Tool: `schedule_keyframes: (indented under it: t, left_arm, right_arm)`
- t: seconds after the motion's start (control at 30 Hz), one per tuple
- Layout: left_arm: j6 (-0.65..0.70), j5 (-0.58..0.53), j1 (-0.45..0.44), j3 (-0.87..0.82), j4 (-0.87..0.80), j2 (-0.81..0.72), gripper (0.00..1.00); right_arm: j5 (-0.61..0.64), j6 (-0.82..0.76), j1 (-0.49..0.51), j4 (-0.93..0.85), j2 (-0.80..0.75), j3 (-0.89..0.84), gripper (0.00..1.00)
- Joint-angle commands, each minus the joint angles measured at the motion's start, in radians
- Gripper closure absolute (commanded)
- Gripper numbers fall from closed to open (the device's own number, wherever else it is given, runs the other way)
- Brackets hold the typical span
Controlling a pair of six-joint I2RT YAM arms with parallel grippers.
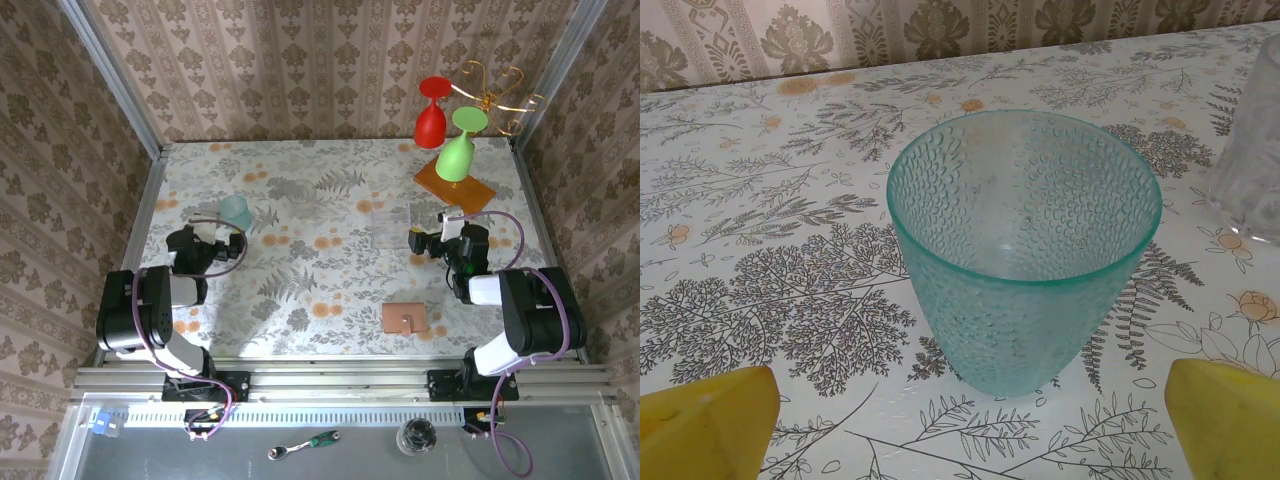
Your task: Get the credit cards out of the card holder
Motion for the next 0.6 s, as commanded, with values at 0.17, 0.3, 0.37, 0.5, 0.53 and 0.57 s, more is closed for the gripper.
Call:
schedule_keyframes:
  t: [0.17, 0.3, 0.37, 0.5, 0.53, 0.57]
  left_arm:
    - [0.001, 0.024, 0.007, 0.003, 0.029, 0.006, 0.00]
    - [0.001, 0.024, 0.007, 0.004, 0.030, 0.006, 0.00]
    - [0.001, 0.024, 0.007, 0.002, 0.032, 0.007, 0.00]
    - [0.003, 0.023, 0.007, 0.002, 0.033, 0.006, 0.00]
    - [0.003, 0.023, 0.007, 0.003, 0.032, 0.006, 0.00]
    - [0.003, 0.023, 0.007, 0.002, 0.033, 0.006, 0.00]
  right_arm:
    - [-0.021, -0.003, -0.014, 0.016, 0.007, 0.017, 0.00]
    - [-0.025, 0.000, -0.016, 0.012, 0.006, 0.021, 0.00]
    - [-0.031, 0.004, -0.022, 0.011, 0.010, 0.023, 0.00]
    - [-0.031, 0.004, -0.022, 0.012, 0.010, 0.021, 0.00]
    - [-0.031, 0.005, -0.022, 0.014, 0.007, 0.020, 0.00]
    - [-0.031, 0.004, -0.022, 0.015, 0.007, 0.019, 0.00]
